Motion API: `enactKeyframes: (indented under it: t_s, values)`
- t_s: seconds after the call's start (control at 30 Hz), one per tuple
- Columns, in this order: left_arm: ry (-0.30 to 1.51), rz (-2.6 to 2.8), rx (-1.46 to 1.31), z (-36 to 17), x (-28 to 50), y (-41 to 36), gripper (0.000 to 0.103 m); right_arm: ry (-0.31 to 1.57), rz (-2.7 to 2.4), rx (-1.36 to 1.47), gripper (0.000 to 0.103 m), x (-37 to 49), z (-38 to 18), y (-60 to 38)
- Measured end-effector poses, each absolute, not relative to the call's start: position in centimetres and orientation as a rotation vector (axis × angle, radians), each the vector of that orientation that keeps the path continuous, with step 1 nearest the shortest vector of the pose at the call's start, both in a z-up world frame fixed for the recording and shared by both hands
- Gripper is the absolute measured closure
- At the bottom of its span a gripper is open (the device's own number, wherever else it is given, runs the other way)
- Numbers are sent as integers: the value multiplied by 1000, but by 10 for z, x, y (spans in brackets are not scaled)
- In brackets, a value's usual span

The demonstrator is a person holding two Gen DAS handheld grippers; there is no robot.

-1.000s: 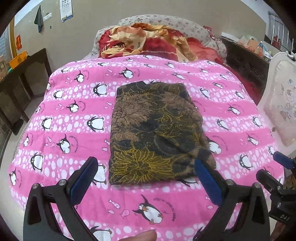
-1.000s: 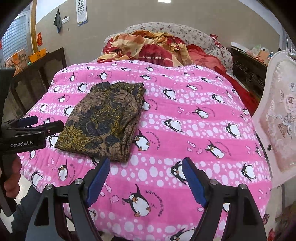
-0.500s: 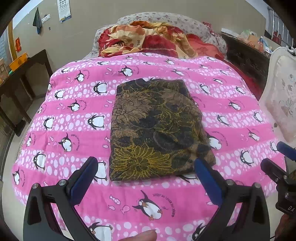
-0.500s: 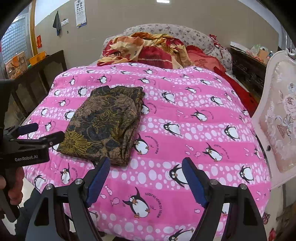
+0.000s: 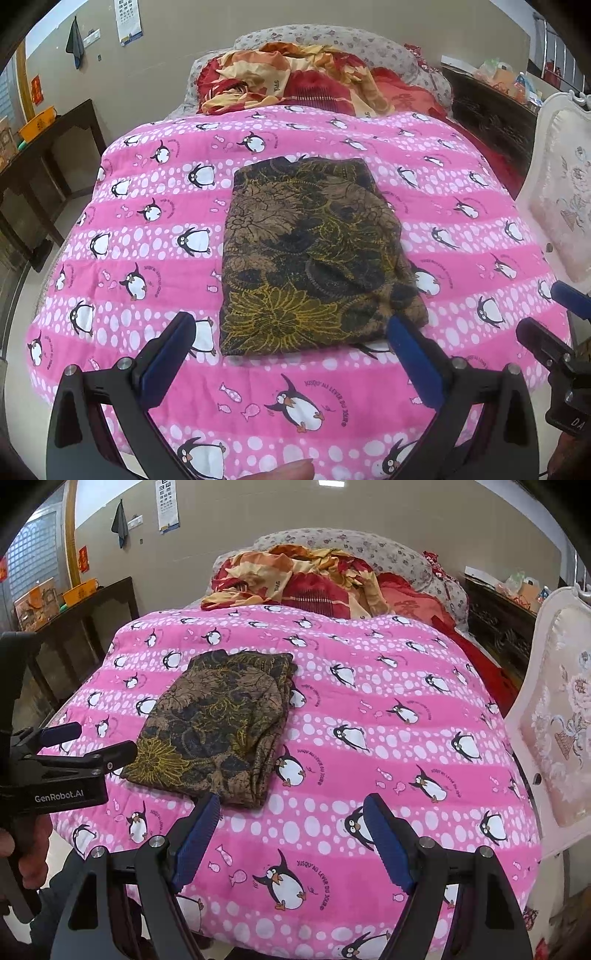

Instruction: Fold small clothes

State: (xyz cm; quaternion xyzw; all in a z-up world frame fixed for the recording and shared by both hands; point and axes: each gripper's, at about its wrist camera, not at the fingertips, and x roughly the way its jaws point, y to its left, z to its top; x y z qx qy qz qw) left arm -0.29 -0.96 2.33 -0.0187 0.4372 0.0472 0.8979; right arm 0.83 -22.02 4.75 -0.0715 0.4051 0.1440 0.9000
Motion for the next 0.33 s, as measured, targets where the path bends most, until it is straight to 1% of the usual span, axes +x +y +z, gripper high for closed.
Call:
enactKeyframes:
  t_s: [0.33]
  values:
    - [882, 91, -55, 32, -13, -9, 0, 825, 307, -151, 19, 1, 51, -217]
